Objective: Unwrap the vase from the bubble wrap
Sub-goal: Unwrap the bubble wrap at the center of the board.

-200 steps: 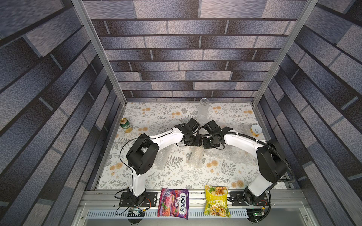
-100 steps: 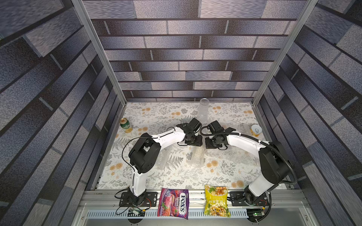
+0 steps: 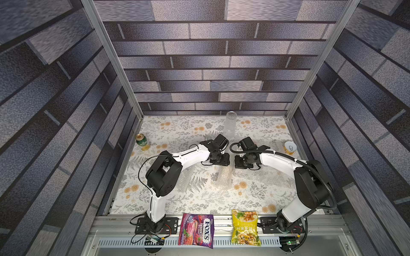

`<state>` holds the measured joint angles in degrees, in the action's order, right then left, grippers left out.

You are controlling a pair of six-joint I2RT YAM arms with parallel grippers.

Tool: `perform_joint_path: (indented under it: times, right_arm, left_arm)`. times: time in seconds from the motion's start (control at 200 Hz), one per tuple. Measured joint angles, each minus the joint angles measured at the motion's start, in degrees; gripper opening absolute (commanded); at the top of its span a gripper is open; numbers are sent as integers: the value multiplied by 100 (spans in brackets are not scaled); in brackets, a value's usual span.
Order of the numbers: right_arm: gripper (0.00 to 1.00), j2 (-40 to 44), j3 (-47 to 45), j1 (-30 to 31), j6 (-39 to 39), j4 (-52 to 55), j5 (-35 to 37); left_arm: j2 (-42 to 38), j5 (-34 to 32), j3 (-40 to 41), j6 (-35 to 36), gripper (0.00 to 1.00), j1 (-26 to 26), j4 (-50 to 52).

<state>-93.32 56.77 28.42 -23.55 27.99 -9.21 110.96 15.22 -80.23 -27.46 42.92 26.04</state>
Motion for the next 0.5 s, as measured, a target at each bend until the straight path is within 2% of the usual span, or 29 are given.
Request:
perform_joint_path:
  times: [0.276, 0.496]
  right_arm:
    - [0, 2, -35, -85, -94, -48, -164]
    - [7, 2, -4, -85, -105, -46, -164]
  left_arm:
    - [-17, 116, 70, 0, 50, -55, -101]
    - [-17, 136, 74, -2, 50, -59, -116]
